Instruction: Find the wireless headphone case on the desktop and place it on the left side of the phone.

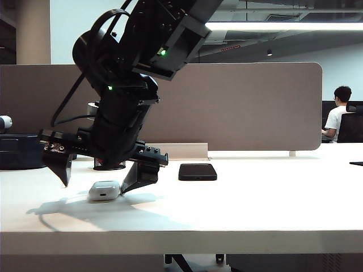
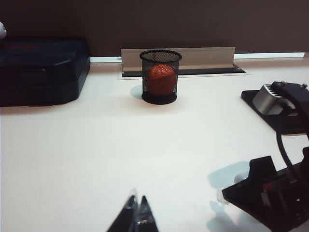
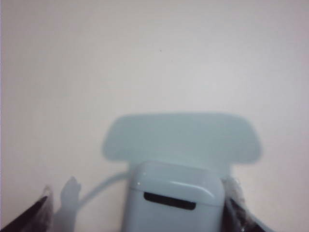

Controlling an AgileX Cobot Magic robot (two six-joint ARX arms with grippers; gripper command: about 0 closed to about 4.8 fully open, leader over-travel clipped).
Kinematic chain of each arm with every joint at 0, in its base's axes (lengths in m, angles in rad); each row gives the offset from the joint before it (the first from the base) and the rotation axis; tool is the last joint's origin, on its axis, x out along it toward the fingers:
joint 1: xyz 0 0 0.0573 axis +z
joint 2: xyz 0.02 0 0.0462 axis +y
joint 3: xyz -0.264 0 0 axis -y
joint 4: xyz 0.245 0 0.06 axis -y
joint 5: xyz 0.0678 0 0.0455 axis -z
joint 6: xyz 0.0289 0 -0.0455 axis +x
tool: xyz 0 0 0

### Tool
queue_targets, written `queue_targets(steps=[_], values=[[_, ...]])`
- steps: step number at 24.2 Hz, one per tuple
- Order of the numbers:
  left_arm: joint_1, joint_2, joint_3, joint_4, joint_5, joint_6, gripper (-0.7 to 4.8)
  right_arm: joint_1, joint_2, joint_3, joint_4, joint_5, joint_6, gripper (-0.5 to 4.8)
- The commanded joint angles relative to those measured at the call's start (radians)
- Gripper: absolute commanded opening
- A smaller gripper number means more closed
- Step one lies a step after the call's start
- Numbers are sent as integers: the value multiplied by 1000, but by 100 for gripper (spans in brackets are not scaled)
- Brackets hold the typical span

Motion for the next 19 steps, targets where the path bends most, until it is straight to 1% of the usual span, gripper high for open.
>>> queue_targets(steps=[1, 4, 8, 11, 14, 15, 19], values=[[2, 0, 2, 5, 0, 0, -5, 3, 16, -11, -121, -20, 11, 438], [2, 1, 2, 5, 0, 0, -5, 7, 15, -11, -143, -20, 11, 431], [2, 1, 2, 5, 0, 0, -5, 12, 15, -11, -154, -20, 11, 301], [2, 1, 2, 5, 0, 0, -5, 11, 16, -11, -154, -20, 11, 290], [2, 1, 2, 5, 0, 0, -5, 11, 15, -11, -154, -19, 11, 218], [2, 0, 2, 5, 0, 0, -5, 11, 16, -11, -154, -19, 11, 209], [2, 1, 2, 5, 0, 0, -5, 10, 15, -11, -154, -1, 11, 209]])
